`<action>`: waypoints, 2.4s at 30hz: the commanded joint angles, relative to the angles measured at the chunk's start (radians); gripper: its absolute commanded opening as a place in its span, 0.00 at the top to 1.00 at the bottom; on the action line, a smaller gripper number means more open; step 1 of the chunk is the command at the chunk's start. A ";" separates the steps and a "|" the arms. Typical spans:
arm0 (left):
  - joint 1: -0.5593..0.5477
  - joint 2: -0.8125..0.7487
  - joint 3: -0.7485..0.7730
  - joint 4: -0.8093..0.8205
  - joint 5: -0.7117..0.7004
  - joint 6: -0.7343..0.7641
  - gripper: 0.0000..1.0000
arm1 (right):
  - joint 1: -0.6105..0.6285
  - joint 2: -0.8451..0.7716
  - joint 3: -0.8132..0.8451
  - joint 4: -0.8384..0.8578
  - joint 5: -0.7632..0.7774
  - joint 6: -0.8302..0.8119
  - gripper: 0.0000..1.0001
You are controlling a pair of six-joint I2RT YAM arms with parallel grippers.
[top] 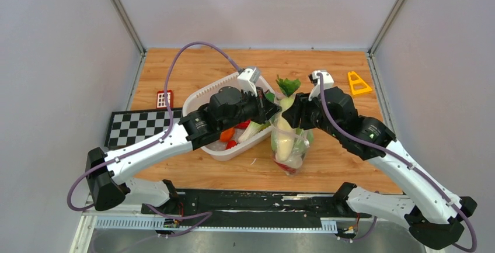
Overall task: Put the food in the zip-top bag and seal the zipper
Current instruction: Adjust the fake vegetable in the zipper food storage bag.
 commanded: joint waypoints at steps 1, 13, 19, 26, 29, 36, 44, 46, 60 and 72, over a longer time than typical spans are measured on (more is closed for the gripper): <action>-0.004 -0.024 0.049 0.093 -0.041 0.006 1.00 | 0.011 -0.052 -0.008 0.053 0.038 -0.070 0.72; -0.005 -0.059 0.041 0.087 -0.058 0.035 1.00 | 0.011 -0.067 0.028 0.012 0.029 -0.126 0.43; -0.005 -0.064 0.044 0.108 -0.033 0.044 1.00 | 0.011 0.003 0.020 0.026 0.078 -0.057 0.28; -0.004 -0.058 0.045 0.109 -0.036 0.055 1.00 | 0.011 0.025 0.000 0.069 0.056 -0.121 0.54; -0.005 -0.063 0.046 0.090 -0.069 0.060 1.00 | 0.011 -0.016 -0.007 0.101 0.003 -0.202 0.67; -0.004 -0.064 0.051 0.080 -0.100 0.057 1.00 | 0.011 -0.088 -0.004 0.118 -0.166 -0.315 0.79; -0.005 -0.079 0.054 0.073 -0.182 0.074 1.00 | 0.011 -0.067 0.051 -0.008 -0.263 -0.395 0.82; -0.004 -0.078 0.057 0.073 -0.191 0.078 1.00 | 0.011 -0.031 0.074 -0.057 -0.285 -0.420 0.82; -0.004 -0.103 0.072 0.013 -0.308 0.116 1.00 | 0.011 0.027 0.148 -0.270 -0.408 -0.511 0.83; -0.004 -0.102 0.055 0.146 -0.136 0.140 1.00 | 0.013 0.167 0.109 -0.312 -0.352 -0.488 0.75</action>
